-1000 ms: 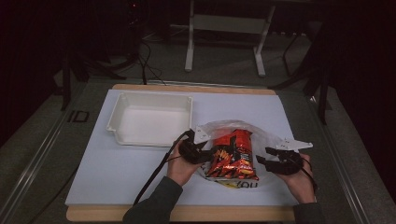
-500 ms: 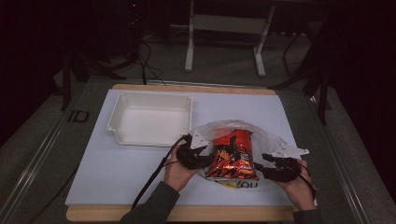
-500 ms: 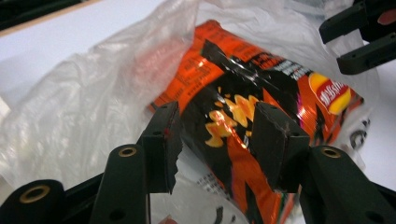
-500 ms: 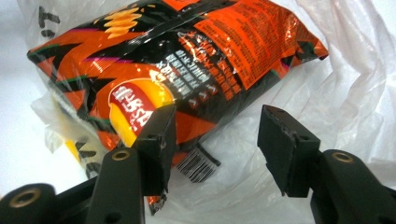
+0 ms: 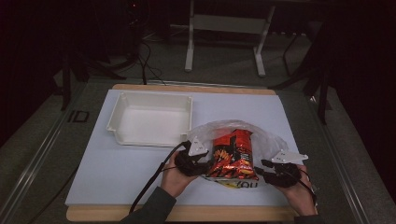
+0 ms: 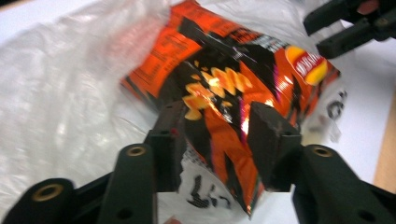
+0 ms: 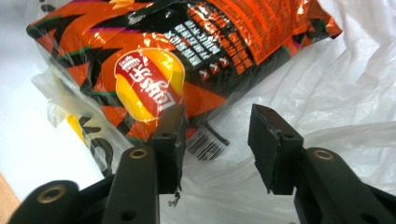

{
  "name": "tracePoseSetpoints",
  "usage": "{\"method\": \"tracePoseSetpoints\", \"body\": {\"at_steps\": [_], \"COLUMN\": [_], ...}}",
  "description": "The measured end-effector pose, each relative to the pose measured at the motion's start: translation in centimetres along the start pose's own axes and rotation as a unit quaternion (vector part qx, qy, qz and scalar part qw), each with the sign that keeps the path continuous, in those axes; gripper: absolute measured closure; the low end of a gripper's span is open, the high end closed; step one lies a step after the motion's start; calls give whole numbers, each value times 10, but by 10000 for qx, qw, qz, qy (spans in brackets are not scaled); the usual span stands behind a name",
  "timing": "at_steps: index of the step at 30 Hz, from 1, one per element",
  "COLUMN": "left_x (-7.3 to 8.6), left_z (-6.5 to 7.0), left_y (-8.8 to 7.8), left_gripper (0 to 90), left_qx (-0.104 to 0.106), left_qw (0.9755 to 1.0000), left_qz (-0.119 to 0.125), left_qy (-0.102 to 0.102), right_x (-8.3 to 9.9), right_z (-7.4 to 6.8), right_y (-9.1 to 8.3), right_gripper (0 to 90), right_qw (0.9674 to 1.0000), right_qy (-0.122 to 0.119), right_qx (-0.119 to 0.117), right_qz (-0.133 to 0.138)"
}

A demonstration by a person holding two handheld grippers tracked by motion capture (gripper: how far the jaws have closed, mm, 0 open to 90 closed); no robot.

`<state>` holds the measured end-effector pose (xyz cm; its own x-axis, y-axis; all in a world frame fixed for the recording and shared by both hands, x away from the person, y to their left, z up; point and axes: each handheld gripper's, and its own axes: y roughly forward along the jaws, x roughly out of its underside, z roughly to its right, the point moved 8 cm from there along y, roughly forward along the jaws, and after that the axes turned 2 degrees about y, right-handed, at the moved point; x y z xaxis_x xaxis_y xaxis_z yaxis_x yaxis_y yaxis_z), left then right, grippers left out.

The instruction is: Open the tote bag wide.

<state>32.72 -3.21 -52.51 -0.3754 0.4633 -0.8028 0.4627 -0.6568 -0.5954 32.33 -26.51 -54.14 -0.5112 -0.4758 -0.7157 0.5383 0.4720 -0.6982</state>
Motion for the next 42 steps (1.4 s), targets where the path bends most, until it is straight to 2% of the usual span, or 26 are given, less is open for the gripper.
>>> {"method": "tracePoseSetpoints", "body": {"at_steps": [5, 13, 16, 17, 22, 27, 35, 40, 42], "left_x": [7, 22, 24, 31, 40, 40, 38, 36, 30], "left_z": [5, 17, 19, 19, 19, 18, 17, 17, 17], "left_y": [3, 10, 11, 16, 23, 23, 20, 19, 15], "left_gripper": [595, 608, 608, 609, 628, 683, 853, 879, 882], "left_qx": [82, 149, 172, 142, 122, 93, 87, 111, 159], "left_qw": [9999, 9989, 9988, 9978, 9964, 9962, 9962, 9967, 9976], "left_qz": [-67, -379, -414, -598, -799, -811, -784, -730, -614], "left_qy": [4, 211, 213, 236, 265, 286, 369, 334, 260], "right_x": [5, 10, 12, 15, 20, 26, 35, 38, 38], "right_z": [-2, -6, -6, -6, -6, -6, -6, -7, -8], "right_y": [2, 3, 3, 3, 4, 6, 10, 10, 9], "right_gripper": [636, 715, 724, 735, 726, 715, 709, 701, 697], "right_qw": [9999, 9997, 9996, 9995, 9994, 9992, 9990, 9988, 9989], "right_qy": [-55, -134, -152, -159, -162, -151, -82, -118, -142], "right_qx": [-76, -176, -199, -214, -243, -285, -321, -347, -336], "right_qz": [-50, -98, -119, -138, -182, -229, -300, -320, -300]}}
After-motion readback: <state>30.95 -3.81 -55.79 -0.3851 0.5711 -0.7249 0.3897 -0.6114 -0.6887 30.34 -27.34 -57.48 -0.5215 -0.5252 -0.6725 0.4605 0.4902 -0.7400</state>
